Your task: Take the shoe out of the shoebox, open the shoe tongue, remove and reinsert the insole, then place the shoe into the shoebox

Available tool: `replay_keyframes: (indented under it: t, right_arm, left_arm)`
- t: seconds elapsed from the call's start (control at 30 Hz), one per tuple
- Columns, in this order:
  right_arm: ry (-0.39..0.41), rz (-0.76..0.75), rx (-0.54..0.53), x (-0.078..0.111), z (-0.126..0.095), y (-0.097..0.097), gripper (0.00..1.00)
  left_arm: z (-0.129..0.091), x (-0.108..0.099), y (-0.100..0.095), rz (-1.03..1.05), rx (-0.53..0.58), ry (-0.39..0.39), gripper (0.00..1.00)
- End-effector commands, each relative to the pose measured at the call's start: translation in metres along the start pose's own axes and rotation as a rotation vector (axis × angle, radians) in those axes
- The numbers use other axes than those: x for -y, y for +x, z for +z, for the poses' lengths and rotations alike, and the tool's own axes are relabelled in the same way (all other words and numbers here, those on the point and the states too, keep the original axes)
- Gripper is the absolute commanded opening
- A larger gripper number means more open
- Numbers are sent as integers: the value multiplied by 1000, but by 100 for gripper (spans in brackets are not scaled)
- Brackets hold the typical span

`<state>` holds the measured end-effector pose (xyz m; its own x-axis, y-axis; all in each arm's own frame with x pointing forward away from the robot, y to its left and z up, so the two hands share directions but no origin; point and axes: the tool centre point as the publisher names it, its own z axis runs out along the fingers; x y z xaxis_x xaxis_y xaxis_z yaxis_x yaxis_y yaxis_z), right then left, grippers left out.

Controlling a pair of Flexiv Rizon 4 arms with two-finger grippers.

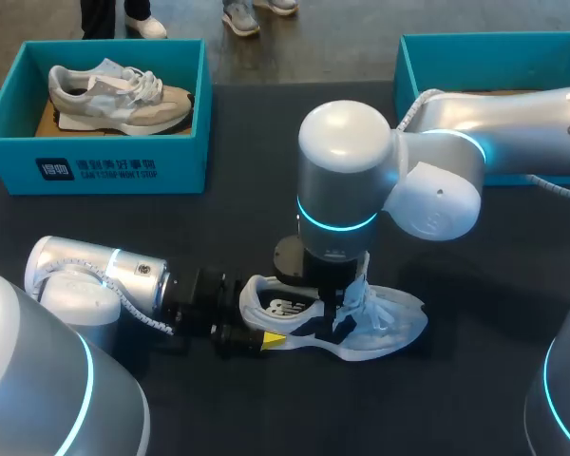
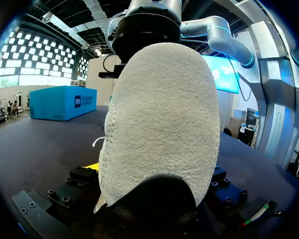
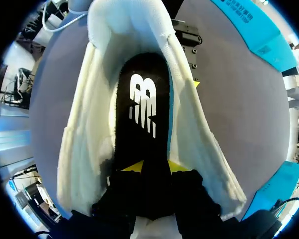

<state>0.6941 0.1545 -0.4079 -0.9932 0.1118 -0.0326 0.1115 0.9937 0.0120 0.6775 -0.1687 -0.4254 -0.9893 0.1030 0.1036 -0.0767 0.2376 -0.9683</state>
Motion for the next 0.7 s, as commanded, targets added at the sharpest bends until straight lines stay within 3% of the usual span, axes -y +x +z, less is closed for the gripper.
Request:
replay_keyframes:
  t: [0.03, 0.4, 0.7]
  right_arm:
    - [2, -1, -26, -6, 18, 1, 26]
    - [26, -1, -135, -6, 31, 20, 25]
    - [42, -5, -192, -5, 36, 40, 10]
  left_arm:
    - [3, -3, 1, 1, 1, -1, 0]
    - [3, -3, 1, 1, 1, -1, 0]
    - [3, -3, 1, 1, 1, -1, 0]
